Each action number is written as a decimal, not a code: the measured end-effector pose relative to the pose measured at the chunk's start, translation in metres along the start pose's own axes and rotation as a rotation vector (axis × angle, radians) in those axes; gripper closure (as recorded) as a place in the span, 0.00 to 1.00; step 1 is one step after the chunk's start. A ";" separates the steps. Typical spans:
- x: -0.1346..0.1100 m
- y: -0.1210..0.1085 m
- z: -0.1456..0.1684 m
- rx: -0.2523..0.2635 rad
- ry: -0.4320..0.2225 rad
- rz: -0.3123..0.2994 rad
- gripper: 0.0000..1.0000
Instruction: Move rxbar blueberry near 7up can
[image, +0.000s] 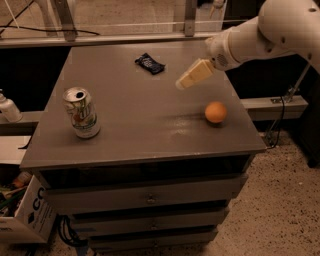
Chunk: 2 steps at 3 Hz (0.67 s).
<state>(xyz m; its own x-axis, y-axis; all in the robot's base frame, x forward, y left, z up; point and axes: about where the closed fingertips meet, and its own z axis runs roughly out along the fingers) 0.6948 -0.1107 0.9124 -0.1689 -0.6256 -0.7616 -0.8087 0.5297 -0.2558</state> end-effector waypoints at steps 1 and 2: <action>-0.018 -0.014 0.039 -0.014 -0.017 0.005 0.00; -0.028 -0.019 0.086 -0.045 0.013 -0.004 0.00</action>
Offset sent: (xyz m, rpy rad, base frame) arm 0.1081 0.1016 -0.0617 -0.0377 0.0891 0.0371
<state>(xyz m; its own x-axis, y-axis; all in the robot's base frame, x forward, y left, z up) 0.7631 -0.0543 0.8876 -0.1728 -0.6349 -0.7530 -0.8339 0.5012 -0.2311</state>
